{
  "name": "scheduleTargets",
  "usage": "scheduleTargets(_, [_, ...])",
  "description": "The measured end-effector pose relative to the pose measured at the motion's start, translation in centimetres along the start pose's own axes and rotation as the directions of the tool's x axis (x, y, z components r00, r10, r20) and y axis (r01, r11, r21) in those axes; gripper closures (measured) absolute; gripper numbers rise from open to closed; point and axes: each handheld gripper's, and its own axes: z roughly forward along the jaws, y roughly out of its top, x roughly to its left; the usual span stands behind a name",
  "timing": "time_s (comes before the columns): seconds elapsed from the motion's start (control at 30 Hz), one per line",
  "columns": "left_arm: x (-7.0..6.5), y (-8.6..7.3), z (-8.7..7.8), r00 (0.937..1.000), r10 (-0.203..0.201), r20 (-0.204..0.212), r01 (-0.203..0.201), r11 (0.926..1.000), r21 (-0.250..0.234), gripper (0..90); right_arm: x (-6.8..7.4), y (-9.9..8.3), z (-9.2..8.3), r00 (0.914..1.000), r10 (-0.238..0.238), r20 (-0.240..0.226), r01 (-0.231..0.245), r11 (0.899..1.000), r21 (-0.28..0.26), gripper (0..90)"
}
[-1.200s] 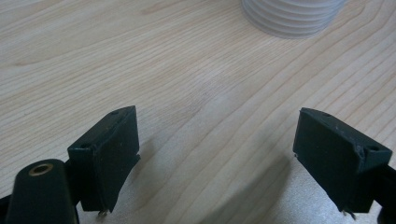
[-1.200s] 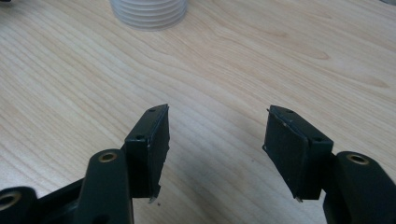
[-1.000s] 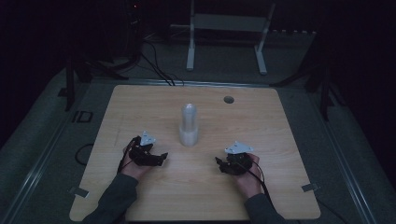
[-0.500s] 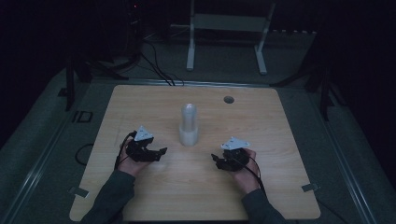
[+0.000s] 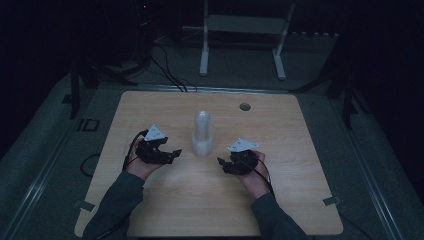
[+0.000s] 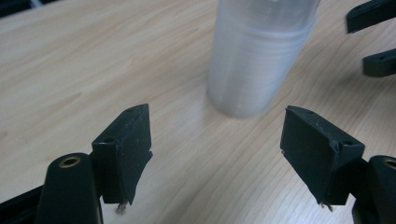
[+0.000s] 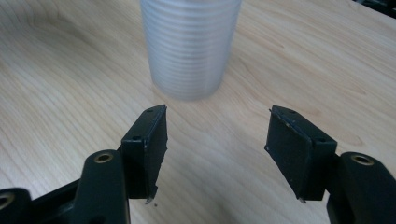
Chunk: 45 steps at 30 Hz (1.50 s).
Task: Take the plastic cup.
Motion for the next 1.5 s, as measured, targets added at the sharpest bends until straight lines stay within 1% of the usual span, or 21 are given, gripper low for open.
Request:
scheduleTargets(0.03, [-0.1, 0.6, 0.0, 0.9999, 0.010, 0.005, -0.010, 0.9999, -0.004, 24.8, 0.0, 0.2, 0.1, 1.0000, -0.001, -0.002, 0.001, 1.000, -0.003, 37.9])
scheduleTargets(0.1, [-0.2, 0.8, 0.0, 0.9999, 0.015, 0.007, -0.015, 0.9999, -0.008, 24.7, 0.0, 0.3, 0.2, 1.0000, 0.002, -0.006, -0.002, 1.000, -0.005, 37.8])
scheduleTargets(0.13, [-0.3, 1.4, -0.1, 0.9996, 0.024, 0.018, -0.023, 0.9996, -0.014, 24.8, -0.1, 0.6, 0.5, 0.9999, 0.006, -0.013, -0.006, 1.000, -0.010, 37.4])
scheduleTargets(0.27, [-0.5, 2.2, -0.2, 0.9988, 0.038, 0.032, -0.037, 0.9990, -0.023, 24.8, -0.1, 1.0, 0.7, 0.9997, 0.010, -0.023, -0.010, 1.000, -0.020, 37.4])
scheduleTargets(0.43, [-0.7, 3.9, -0.3, 0.9970, 0.058, 0.050, -0.056, 0.9975, -0.043, 24.8, 0.2, 1.8, 1.3, 0.9993, -0.006, -0.037, 0.005, 0.999, -0.034, 36.6])
scheduleTargets(0.47, [-0.7, 3.9, -0.3, 0.9970, 0.058, 0.050, -0.056, 0.9975, -0.043, 24.8, 0.2, 1.8, 1.3, 0.9993, -0.006, -0.037, 0.005, 0.999, -0.034, 36.6])
scheduleTargets(0.53, [-0.8, 4.8, -0.3, 0.9958, 0.066, 0.062, -0.063, 0.9964, -0.057, 24.7, 0.4, 2.2, 1.6, 0.9990, -0.014, -0.043, 0.012, 0.999, -0.045, 36.3])
scheduleTargets(0.57, [-0.8, 4.8, -0.3, 0.9958, 0.066, 0.062, -0.063, 0.9964, -0.057, 24.7, 0.4, 2.2, 1.6, 0.9990, -0.014, -0.043, 0.012, 0.999, -0.045, 36.3])
scheduleTargets(0.6, [-0.9, 5.4, -0.2, 0.9951, 0.076, 0.063, -0.072, 0.9955, -0.062, 24.8, 0.5, 2.5, 1.8, 0.9988, -0.019, -0.045, 0.016, 0.998, -0.054, 36.2])
scheduleTargets(0.63, [-0.9, 5.4, -0.2, 0.9951, 0.076, 0.063, -0.072, 0.9955, -0.062, 24.8, 0.5, 2.6, 1.8, 0.9988, -0.018, -0.046, 0.015, 0.998, -0.054, 36.3])
scheduleTargets(0.67, [-1.0, 6.0, -0.2, 0.9947, 0.079, 0.066, -0.074, 0.9946, -0.073, 24.8, 0.6, 2.7, 1.9, 0.9987, -0.017, -0.048, 0.014, 0.998, -0.055, 36.3])
scheduleTargets(0.7, [-1.0, 6.0, -0.2, 0.9947, 0.079, 0.066, -0.074, 0.9946, -0.073, 24.7, 0.6, 2.8, 1.9, 0.9986, -0.018, -0.049, 0.015, 0.998, -0.055, 36.3])
scheduleTargets(0.73, [-1.0, 6.5, -0.1, 0.9947, 0.081, 0.064, -0.075, 0.9935, -0.086, 24.7, 0.7, 2.9, 2.0, 0.9985, -0.019, -0.051, 0.016, 0.998, -0.057, 36.3])
scheduleTargets(0.77, [-1.0, 6.5, -0.1, 0.9947, 0.081, 0.064, -0.075, 0.9935, -0.086, 24.6, 0.7, 2.9, 2.1, 0.9984, -0.023, -0.051, 0.020, 0.998, -0.057, 36.3])
scheduleTargets(0.8, [-1.0, 7.1, -0.1, 0.9942, 0.083, 0.068, -0.077, 0.9929, -0.090, 24.7, 0.8, 3.0, 2.2, 0.9985, -0.020, -0.050, 0.017, 0.998, -0.057, 36.3])
scheduleTargets(0.87, [-1.0, 7.3, 0.0, 0.9939, 0.087, 0.068, -0.080, 0.9924, -0.094, 24.6, 0.8, 3.1, 2.2, 0.9985, -0.022, -0.051, 0.019, 0.998, -0.058, 36.3])
scheduleTargets(0.9, [-1.0, 7.8, 0.1, 0.9937, 0.091, 0.067, -0.084, 0.9915, -0.100, 24.6, 0.8, 3.2, 2.3, 0.9986, -0.021, -0.049, 0.018, 0.998, -0.061, 36.3])
scheduleTargets(1.07, [-1.2, 8.7, 0.3, 0.9918, 0.108, 0.069, -0.100, 0.9890, -0.109, 24.6, 0.7, 3.2, 2.5, 0.9987, -0.015, -0.048, 0.012, 0.998, -0.066, 36.3])
scheduleTargets(1.23, [-1.7, 9.8, 1.1, 0.9879, 0.134, 0.077, -0.125, 0.9855, -0.115, 24.0, 0.7, 3.3, 2.8, 0.9985, -0.012, -0.053, 0.008, 0.997, -0.071, 35.6])
scheduleTargets(1.37, [-2.0, 10.2, 1.9, 0.9866, 0.138, 0.087, -0.128, 0.9858, -0.108, 22.9, 0.6, 3.3, 2.9, 0.9984, -0.007, -0.057, 0.003, 0.997, -0.078, 33.6])
scheduleTargets(1.5, [-2.1, 10.3, 2.6, 0.9869, 0.134, 0.089, -0.125, 0.9866, -0.106, 22.5, 0.5, 3.3, 3.0, 0.9981, -0.005, -0.061, 0.000, 0.997, -0.082, 31.5])
